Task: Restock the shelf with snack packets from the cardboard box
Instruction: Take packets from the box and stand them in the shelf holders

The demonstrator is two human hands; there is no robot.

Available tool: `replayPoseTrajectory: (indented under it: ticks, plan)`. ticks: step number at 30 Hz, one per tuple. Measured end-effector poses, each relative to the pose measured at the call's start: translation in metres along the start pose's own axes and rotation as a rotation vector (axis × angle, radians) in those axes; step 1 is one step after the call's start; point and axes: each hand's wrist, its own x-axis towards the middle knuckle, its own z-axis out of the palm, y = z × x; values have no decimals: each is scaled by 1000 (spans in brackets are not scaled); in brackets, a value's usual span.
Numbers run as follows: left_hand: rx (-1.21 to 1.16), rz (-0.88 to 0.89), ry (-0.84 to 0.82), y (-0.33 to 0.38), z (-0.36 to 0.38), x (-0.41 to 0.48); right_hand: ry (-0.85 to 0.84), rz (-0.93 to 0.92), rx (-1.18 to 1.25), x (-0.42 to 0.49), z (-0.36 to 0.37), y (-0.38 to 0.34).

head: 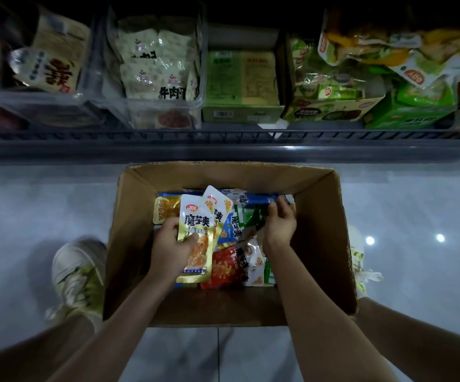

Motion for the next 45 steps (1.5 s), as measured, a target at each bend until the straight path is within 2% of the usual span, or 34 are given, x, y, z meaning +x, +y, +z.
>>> replayPoseTrajectory:
  ticks: [6, 12, 18, 21, 25, 28, 32, 34, 37, 38, 42, 45]
  plan:
    - [-125, 5, 53, 27, -18, -24, -108, -141, 5, -48, -31, -25]
    - [-175, 132, 129, 61, -50, -65, -205, -328, 111, -109, -66, -77]
    - [-202, 282, 68, 100, -73, -116, -472, -325, 270, -180, -86, -137]
    - [-247, 302, -7, 119, -78, -137, -611, -373, 130, -215, -90, -157]
    - [-428, 304, -134, 149, -82, -167, -615, -548, -46, -252, -85, -170]
    - [-460, 356, -108, 160, -89, -179, -597, -619, -84, -269, -85, -180]
    - [-383, 433, -36, 170, -98, -190, -593, -696, -177, -281, -90, -190]
    - [-361, 456, 0, 177, -102, -195, -563, -809, -295, -283, -92, -194]
    - [-360, 448, 29, 186, -112, -199, -358, -1149, -546, -284, -105, -199]
    - [-375, 445, 26, 190, -116, -199, -378, -1262, -562, -285, -110, -202]
    - [-401, 450, -24, 204, -126, -202, -719, -1497, -736, -293, -114, -212]
    - [-436, 455, -52, 214, -129, -205, -696, -1650, -853, -293, -102, -217]
